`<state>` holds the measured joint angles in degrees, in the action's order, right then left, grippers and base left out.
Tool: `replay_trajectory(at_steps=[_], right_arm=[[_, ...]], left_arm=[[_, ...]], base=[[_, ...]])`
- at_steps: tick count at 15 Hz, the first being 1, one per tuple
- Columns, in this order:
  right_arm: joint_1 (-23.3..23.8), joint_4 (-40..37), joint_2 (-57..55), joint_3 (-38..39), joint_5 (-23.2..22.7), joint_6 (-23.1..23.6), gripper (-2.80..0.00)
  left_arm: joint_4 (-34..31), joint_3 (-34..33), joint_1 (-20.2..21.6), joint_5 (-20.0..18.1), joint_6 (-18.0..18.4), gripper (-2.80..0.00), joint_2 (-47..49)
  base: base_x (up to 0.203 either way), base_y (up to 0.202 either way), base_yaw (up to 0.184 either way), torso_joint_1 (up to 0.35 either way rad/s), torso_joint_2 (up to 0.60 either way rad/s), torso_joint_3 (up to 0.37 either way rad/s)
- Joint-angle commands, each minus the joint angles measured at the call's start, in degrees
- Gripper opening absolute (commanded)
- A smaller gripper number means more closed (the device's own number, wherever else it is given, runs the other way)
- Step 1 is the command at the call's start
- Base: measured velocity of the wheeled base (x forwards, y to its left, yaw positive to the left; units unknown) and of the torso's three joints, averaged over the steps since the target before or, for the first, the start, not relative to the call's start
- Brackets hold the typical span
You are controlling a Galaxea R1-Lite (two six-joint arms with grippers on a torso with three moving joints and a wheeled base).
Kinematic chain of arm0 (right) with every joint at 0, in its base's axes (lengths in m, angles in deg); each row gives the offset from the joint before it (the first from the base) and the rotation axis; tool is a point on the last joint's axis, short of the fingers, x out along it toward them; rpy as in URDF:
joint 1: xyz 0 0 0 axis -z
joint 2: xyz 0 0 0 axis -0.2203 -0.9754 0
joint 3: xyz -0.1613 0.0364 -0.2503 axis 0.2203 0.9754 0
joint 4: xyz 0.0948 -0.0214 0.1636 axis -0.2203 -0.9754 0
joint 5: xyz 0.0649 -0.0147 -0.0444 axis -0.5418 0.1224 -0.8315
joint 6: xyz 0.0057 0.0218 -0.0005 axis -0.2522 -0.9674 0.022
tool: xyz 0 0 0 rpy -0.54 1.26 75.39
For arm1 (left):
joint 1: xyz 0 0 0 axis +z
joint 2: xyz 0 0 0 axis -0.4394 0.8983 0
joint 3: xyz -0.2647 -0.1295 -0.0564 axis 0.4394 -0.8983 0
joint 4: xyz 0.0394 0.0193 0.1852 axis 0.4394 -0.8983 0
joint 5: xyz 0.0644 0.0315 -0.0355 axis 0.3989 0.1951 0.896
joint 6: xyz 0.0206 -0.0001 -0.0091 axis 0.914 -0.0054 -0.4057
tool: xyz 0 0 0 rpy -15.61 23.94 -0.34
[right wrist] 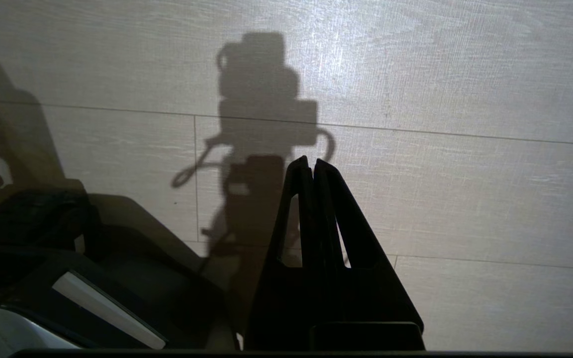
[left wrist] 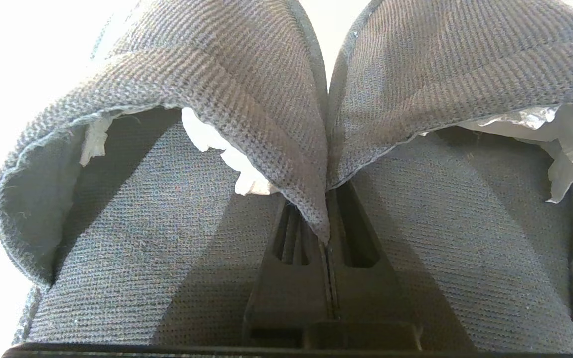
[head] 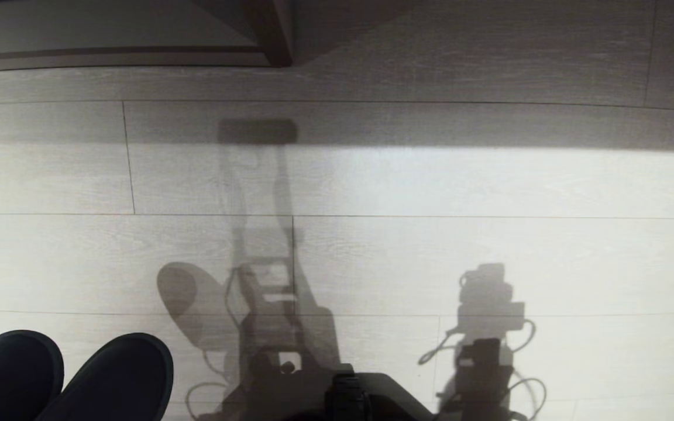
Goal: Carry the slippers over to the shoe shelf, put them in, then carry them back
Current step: Place the slippers on the floor
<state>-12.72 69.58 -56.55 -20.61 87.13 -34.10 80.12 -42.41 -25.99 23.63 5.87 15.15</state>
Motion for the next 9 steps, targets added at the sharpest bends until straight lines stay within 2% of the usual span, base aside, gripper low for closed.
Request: replay_trajectory(at_steps=[1, 9], right_arm=[[0.0, 0.0, 0.1, 0.0, 0.0, 0.0, -2.80], [0.0, 0.0, 0.1, 0.0, 0.0, 0.0, -2.80]], left_arm=[[0.0, 0.0, 0.0, 0.0, 0.0, -2.80, -3.1], [0.0, 0.0, 0.0, 0.2, -0.6, -2.80, -4.3]], base=[[0.000, 0.000, 0.000, 0.000, 0.00, 0.000], [0.000, 0.000, 0.000, 0.000, 0.00, 0.000]])
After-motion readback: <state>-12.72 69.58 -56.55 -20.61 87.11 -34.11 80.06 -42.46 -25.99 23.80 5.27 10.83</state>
